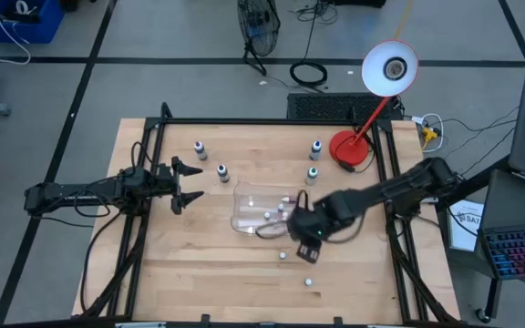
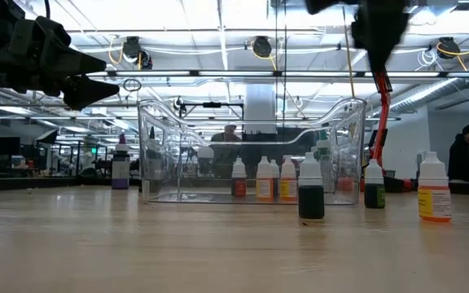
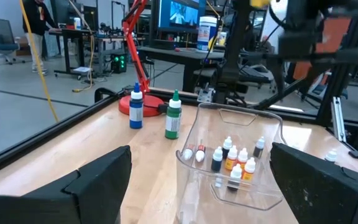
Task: Pick & Place food coloring
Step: Put the small green food coloring bottle into the transparent bin
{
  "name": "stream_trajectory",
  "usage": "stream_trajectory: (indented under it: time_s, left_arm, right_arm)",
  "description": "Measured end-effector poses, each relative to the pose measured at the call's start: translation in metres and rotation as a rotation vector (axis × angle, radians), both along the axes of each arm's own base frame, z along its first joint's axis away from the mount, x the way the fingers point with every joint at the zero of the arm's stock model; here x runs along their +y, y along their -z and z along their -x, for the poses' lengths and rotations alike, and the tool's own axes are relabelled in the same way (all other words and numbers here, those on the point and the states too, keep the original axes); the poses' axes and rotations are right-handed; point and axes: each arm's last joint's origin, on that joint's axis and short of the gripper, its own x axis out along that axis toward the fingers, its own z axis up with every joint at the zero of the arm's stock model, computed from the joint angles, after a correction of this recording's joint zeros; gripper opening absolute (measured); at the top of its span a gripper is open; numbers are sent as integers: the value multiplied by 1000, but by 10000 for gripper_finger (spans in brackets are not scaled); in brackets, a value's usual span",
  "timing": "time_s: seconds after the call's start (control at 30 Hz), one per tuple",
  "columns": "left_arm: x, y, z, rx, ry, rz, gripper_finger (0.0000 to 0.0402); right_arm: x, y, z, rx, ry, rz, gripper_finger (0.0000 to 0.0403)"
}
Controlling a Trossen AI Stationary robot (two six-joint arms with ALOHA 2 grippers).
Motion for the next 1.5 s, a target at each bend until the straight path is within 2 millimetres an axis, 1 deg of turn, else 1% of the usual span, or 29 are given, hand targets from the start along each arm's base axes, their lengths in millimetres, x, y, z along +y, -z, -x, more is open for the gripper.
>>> stream_trajectory:
  time_s: [0.1, 0.23, 0.4, 0.5, 0.57, 0.67, 0.77, 0.9, 1.1, 1.33, 1.5]
  left_arm:
    - [0, 0, 0, 0, 0, 0, 379]
    - [0, 0, 0, 0, 0, 0, 379]
    - [0, 0, 0, 0, 0, 0, 379]
    - [0, 0, 0, 1, 0, 0, 379]
    - [0, 0, 0, 0, 0, 0, 379]
    - [0, 0, 0, 0, 0, 0, 379]
    - [0, 0, 0, 0, 0, 0, 379]
    - [0, 0, 0, 0, 0, 0, 379]
    - [0, 0, 0, 1, 0, 0, 379]
    - [0, 0, 0, 0, 0, 0, 379]
    - [0, 0, 0, 1, 0, 0, 379]
  right_arm:
    - [14, 18, 11, -27, 16, -2, 155]
    - [19, 43, 18, -78, 7, 77, 155]
    - [15, 75, 29, -59, -34, 188, 155]
    - [11, 95, 38, -27, -33, 205, 155]
    - [9, 106, 41, -39, -30, 199, 155]
    - [8, 119, 43, -83, -26, 180, 155]
    - [7, 128, 45, -119, -18, 191, 155]
    - [4, 135, 47, -148, -6, 231, 155]
    - [2, 135, 47, -168, -14, 283, 155]
    - [1, 123, 47, -231, -1, 267, 155]
    - [1, 115, 46, -297, 9, 290, 155]
